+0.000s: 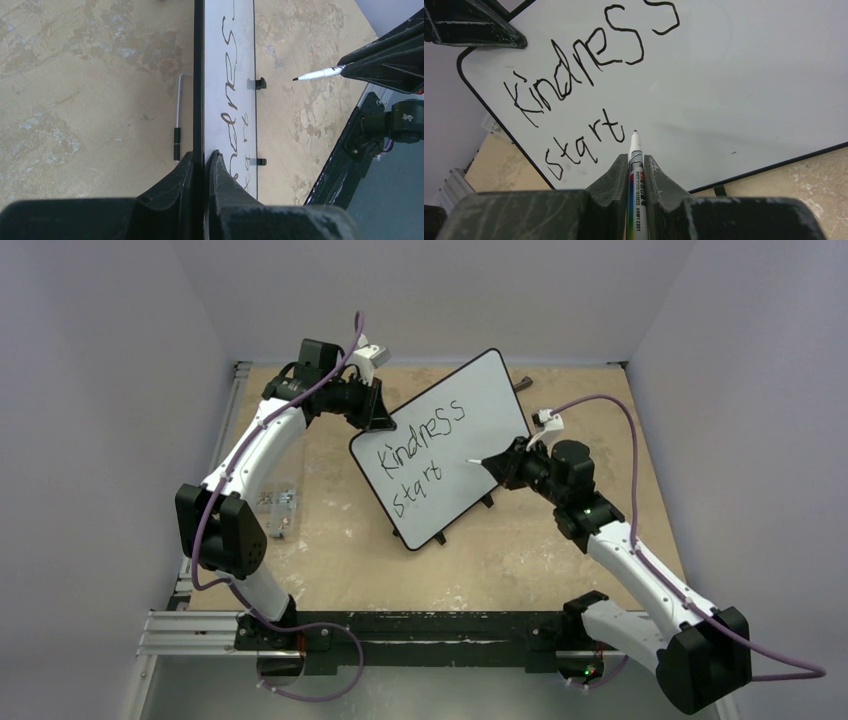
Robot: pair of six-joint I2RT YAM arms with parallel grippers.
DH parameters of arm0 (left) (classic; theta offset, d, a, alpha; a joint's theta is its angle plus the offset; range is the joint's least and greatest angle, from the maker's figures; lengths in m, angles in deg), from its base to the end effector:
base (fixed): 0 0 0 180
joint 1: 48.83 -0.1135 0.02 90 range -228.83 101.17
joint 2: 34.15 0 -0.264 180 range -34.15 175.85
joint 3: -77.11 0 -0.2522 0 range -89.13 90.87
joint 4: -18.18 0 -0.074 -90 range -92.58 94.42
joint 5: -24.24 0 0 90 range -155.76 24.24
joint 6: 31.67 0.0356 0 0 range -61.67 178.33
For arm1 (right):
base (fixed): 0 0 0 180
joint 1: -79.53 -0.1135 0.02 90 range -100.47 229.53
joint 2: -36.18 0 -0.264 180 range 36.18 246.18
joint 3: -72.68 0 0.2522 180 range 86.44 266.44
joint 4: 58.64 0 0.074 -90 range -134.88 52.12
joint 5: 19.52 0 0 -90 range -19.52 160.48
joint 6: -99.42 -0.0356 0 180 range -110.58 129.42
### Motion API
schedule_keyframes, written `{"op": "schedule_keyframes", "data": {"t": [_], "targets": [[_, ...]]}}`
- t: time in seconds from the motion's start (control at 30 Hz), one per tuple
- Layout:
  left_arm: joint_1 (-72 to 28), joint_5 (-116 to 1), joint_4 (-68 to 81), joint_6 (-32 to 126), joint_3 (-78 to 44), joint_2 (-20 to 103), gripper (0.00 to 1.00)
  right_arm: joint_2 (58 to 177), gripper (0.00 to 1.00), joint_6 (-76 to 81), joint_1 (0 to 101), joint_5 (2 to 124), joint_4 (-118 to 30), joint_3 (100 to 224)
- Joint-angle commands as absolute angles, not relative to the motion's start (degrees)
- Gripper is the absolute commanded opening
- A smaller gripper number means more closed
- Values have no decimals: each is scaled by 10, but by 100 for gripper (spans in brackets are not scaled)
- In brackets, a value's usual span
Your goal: Write a sentence on the whiteboard
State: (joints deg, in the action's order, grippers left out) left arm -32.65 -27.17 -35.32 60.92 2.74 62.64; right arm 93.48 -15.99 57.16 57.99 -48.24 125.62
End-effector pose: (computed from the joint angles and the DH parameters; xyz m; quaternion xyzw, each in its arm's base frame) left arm 0.3519 -0.1252 0.3428 0.2677 0.8385 -0.3458 0.3251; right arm 0.2135 0.0962 0.2888 -0.0455 0.7889 0.3245 0.5199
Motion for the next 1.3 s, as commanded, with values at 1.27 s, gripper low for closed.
{"op": "schedule_keyframes", "data": {"t": [1.27], "targets": [[-303, -324, -418, 687, 40, 635, 0, 876, 0, -197, 575, 574, -479, 1234]]}}
